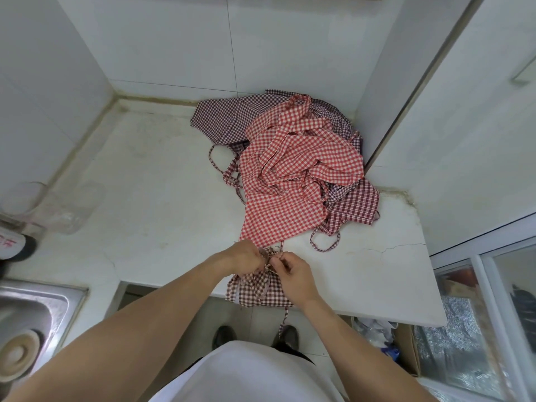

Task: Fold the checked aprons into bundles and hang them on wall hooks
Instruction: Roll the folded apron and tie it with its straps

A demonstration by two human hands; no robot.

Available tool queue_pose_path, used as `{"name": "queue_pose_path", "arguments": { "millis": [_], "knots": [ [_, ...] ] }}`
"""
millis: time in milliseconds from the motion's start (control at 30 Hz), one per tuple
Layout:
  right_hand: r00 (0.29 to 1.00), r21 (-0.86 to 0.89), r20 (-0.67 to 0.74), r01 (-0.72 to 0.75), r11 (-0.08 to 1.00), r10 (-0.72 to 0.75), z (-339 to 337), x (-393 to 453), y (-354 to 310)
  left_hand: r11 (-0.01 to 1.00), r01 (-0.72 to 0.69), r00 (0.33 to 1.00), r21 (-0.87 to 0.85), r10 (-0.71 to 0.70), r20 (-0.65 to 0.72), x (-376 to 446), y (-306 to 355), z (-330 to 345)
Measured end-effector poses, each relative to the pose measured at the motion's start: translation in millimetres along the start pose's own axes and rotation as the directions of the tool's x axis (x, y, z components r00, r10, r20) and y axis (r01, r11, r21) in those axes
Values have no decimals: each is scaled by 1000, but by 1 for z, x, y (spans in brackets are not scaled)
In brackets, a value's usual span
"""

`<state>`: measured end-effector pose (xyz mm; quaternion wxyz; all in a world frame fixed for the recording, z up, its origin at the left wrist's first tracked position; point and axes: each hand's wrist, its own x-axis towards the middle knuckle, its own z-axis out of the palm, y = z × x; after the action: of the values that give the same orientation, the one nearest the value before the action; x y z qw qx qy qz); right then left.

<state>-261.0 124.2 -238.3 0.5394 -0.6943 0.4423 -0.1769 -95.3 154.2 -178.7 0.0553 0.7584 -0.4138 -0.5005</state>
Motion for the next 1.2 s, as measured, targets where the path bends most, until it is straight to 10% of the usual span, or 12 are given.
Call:
{"name": "queue_pose_path", "arguments": {
  "millis": [300,567,933,1200],
  "knots": [
    [961,96,278,-44,994,16,-7,4,-2,987,39,999,-157,-36,24,0,2,9],
    [986,321,123,-145,936,111,-6,2,-8,911,172,969,-376,-87,232,-12,-6,0],
    [997,42,-10,-80,996,81,3,5,-4,970,-230,970,80,235,-60,-8,-15,18],
    [987,36,-40,-151,988,153,6,9,-11,914,-162,869,371,310,-386,-10,-14,33]
  ]
}}
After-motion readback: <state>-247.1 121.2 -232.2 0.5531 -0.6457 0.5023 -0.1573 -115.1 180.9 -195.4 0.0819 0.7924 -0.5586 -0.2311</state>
